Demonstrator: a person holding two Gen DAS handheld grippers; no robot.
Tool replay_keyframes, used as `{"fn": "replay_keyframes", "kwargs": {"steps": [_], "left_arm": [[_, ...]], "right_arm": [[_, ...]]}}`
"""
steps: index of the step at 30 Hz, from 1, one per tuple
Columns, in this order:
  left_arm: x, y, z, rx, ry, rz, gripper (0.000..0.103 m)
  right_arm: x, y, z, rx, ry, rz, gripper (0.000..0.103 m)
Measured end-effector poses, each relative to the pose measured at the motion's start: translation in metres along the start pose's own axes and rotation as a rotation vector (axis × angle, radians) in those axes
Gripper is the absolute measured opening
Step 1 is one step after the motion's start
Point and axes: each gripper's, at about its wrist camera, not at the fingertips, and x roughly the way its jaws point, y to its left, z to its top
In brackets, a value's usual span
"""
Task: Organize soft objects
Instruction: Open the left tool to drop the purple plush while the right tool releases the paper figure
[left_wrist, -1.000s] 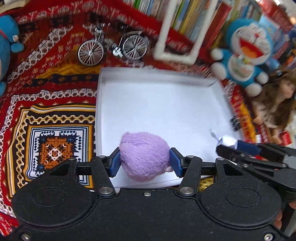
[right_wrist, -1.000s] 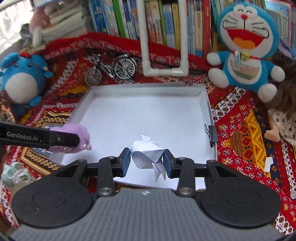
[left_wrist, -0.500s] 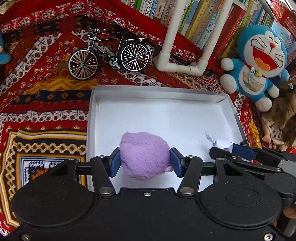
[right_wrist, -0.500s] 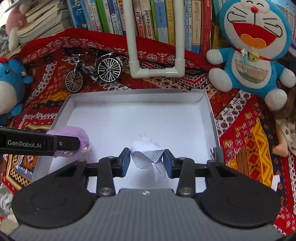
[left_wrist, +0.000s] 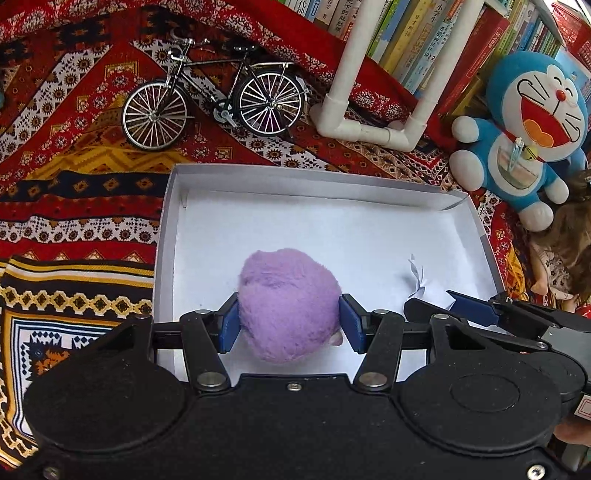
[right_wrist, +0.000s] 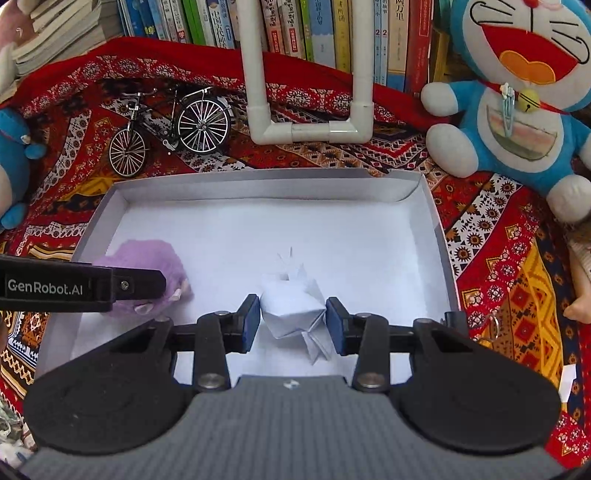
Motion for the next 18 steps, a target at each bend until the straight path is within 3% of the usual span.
{"fn": "replay_keyframes", "kwargs": {"steps": [7, 14, 18], "left_arm": [[0.003, 0.004, -0.003, -0.020, 0.019, -0.019, 0.054], [-0.018, 0.000, -0.004, -0.014, -0.033, -0.044, 0.071], [-0.032, -0.006, -0.009, 0.024, -0.052, -0.036, 0.074]], "right_arm": [[0.000, -0.001, -0.002, 0.002, 0.001, 0.005, 0.059], [-0.014, 0.000, -0.004, -0.011, -0.020, 0.017, 0.061], [-0.027, 0.001, -0.006, -0.020, -0.040, 0.022, 0.062]]}}
